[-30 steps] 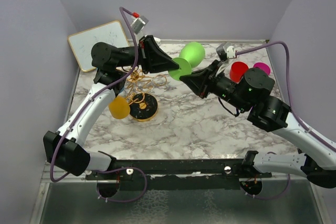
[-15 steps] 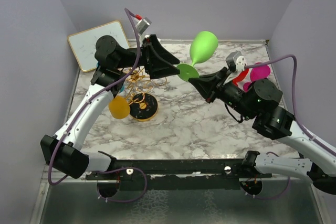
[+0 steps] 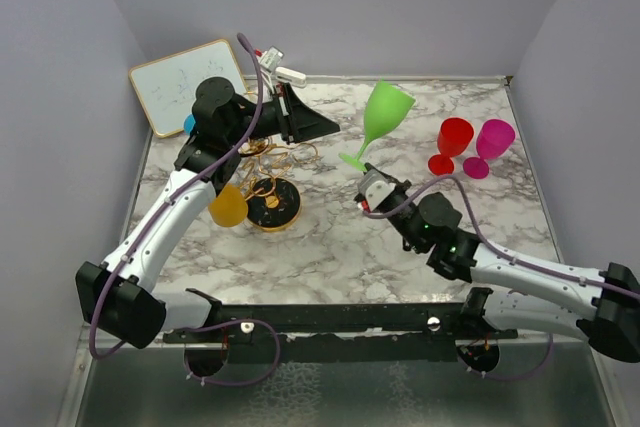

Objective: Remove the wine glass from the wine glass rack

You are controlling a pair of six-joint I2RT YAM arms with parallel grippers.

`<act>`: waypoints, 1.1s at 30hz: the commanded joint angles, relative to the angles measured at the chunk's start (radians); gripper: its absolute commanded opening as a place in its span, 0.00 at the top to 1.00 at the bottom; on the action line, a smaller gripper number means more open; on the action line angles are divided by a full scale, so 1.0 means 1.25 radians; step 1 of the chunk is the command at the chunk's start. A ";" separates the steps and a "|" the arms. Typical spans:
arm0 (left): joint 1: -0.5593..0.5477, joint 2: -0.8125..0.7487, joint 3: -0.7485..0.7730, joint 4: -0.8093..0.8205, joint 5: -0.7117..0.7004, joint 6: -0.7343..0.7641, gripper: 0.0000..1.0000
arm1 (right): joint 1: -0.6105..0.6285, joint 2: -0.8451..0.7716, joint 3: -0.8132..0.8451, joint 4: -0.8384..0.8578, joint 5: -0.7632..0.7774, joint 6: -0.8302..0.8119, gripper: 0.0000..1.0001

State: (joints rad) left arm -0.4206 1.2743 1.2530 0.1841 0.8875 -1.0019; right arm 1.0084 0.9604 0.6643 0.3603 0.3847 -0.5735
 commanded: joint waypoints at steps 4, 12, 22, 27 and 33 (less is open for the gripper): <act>0.001 -0.024 -0.016 -0.112 -0.081 -0.041 0.96 | 0.003 0.096 -0.064 0.469 0.077 -0.339 0.99; 0.001 -0.036 -0.024 -0.131 -0.101 -0.060 0.56 | 0.003 0.115 -0.071 0.588 0.056 -0.413 0.99; 0.001 -0.018 -0.010 -0.074 -0.095 -0.115 0.26 | 0.013 0.133 -0.052 0.607 0.010 -0.479 0.99; 0.001 -0.010 0.001 -0.074 -0.094 -0.115 0.26 | 0.027 0.168 -0.035 0.625 -0.013 -0.523 0.99; 0.001 -0.004 0.005 -0.069 -0.095 -0.120 0.27 | 0.047 0.204 -0.007 0.645 -0.033 -0.552 0.99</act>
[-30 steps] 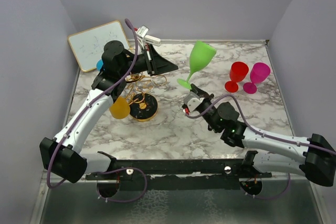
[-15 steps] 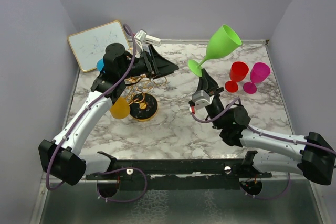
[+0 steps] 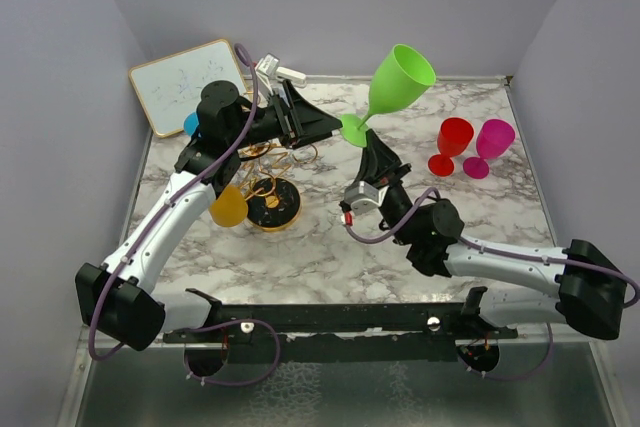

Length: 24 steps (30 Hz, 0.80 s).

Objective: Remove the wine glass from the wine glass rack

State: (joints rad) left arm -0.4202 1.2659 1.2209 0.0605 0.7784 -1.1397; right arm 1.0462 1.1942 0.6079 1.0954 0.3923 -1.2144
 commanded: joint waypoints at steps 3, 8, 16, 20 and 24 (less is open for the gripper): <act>0.001 0.003 0.032 0.032 -0.011 -0.012 0.28 | 0.031 0.037 0.048 0.063 -0.048 -0.062 0.99; 0.001 0.006 0.033 0.038 -0.010 -0.015 0.36 | 0.049 0.062 0.055 0.083 -0.053 -0.094 0.99; 0.001 0.001 0.022 0.053 0.001 -0.018 0.92 | 0.059 0.065 0.051 0.095 -0.023 -0.096 0.99; 0.001 -0.003 0.014 0.058 -0.003 -0.015 1.00 | 0.062 0.046 0.044 0.092 0.031 -0.066 0.81; 0.001 -0.015 0.020 0.055 -0.029 0.012 1.00 | 0.070 -0.018 0.033 -0.039 0.112 0.027 0.52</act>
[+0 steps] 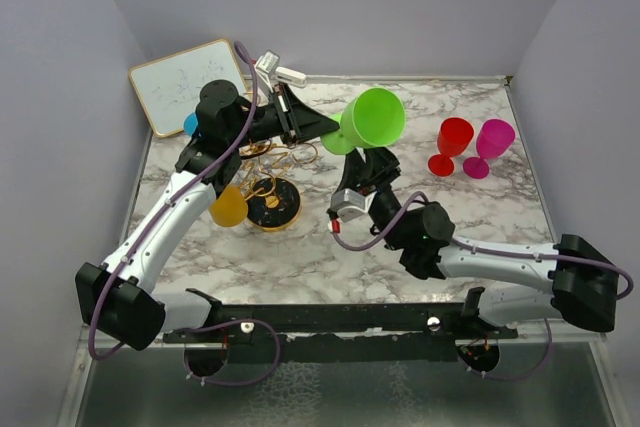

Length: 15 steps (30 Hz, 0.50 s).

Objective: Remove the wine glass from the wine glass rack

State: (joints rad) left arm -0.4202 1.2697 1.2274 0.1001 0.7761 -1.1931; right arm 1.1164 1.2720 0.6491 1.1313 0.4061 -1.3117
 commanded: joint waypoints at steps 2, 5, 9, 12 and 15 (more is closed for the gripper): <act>0.002 -0.029 0.035 -0.021 -0.063 0.099 1.00 | 0.013 -0.130 0.002 -0.186 0.144 0.199 0.50; 0.007 -0.053 0.066 -0.120 -0.150 0.180 1.00 | 0.014 -0.234 -0.015 -0.362 0.170 0.360 0.48; 0.009 -0.100 0.083 -0.190 -0.294 0.257 1.00 | 0.014 -0.381 -0.038 -0.565 0.171 0.555 0.47; 0.010 -0.137 0.075 -0.207 -0.390 0.299 1.00 | 0.014 -0.450 -0.019 -0.632 0.252 0.722 0.48; 0.011 -0.165 0.071 -0.233 -0.463 0.348 1.00 | 0.012 -0.443 0.058 -0.716 0.348 0.819 0.54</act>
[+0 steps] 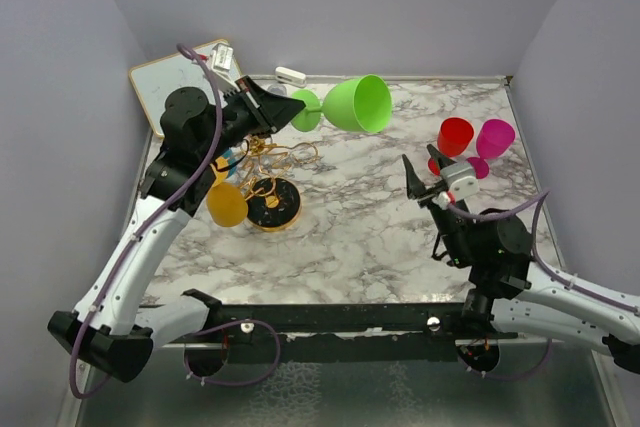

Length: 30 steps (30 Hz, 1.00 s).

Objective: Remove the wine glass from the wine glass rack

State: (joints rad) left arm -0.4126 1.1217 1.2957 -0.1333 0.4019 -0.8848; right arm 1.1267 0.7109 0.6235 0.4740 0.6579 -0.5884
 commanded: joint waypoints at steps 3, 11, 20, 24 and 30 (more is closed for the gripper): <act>0.004 -0.067 0.018 -0.084 -0.219 0.149 1.00 | -0.006 0.094 0.207 -0.293 0.201 0.261 0.55; 0.005 -0.123 0.023 -0.148 -0.293 0.200 1.00 | -0.276 0.360 0.567 -0.519 -0.081 0.426 0.55; 0.004 -0.096 0.073 -0.178 -0.286 0.253 1.00 | -0.547 0.561 0.876 -0.762 -0.720 0.650 0.63; 0.005 -0.068 0.082 -0.155 -0.239 0.262 1.00 | -0.601 0.520 0.858 -0.714 -0.919 0.703 0.63; 0.004 -0.046 0.085 -0.130 -0.199 0.266 1.00 | -0.622 0.475 0.880 -0.700 -0.996 0.758 0.46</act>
State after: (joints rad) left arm -0.4118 1.0561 1.3777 -0.3443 0.0952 -0.5728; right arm 0.3634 1.3651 1.6852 -0.4255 -0.4049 0.2771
